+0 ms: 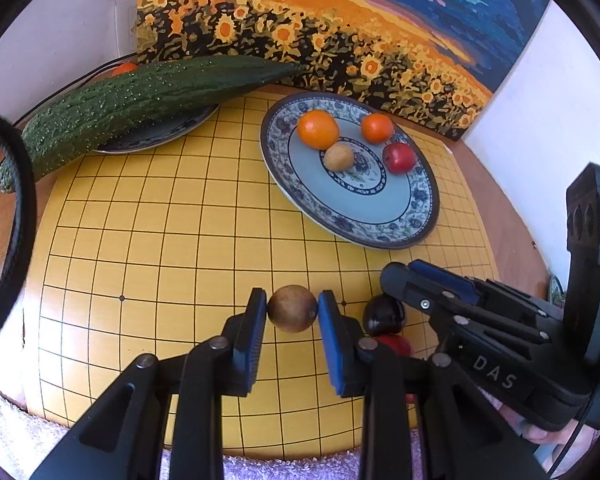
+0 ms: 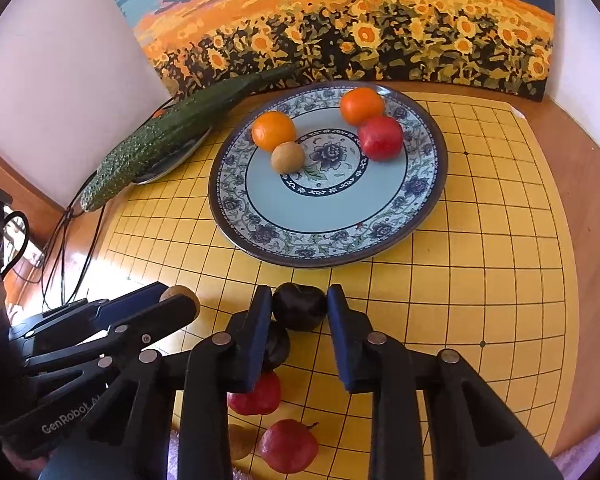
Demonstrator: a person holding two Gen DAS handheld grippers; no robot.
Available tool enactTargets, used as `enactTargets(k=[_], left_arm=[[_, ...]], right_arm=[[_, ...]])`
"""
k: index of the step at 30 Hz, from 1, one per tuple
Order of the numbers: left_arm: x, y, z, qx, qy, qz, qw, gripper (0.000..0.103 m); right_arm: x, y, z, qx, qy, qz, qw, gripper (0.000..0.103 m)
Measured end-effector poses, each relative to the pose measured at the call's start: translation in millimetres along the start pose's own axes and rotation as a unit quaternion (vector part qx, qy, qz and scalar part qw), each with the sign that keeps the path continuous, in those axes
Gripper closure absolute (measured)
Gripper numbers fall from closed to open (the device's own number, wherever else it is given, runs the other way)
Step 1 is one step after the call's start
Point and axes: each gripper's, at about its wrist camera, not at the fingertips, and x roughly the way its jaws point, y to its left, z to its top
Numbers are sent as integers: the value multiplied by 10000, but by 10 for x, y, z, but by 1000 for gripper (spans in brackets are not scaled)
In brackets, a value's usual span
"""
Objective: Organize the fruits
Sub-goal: 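Carry the dark plum in the right tool while the left tool carries a brown fruit over the plate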
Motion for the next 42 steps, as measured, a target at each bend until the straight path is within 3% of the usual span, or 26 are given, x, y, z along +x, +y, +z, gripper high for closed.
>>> enactTargets(k=[24,42], left_arm=[[-103,-134,313,208,-358,93,9991,75],[193,-152,740,302,-519,238,9979,75]], right_arm=[[-363,-79,166,-66,-482,80,9988,73],[-92,-114,538,-285,-692,11,9972,73]])
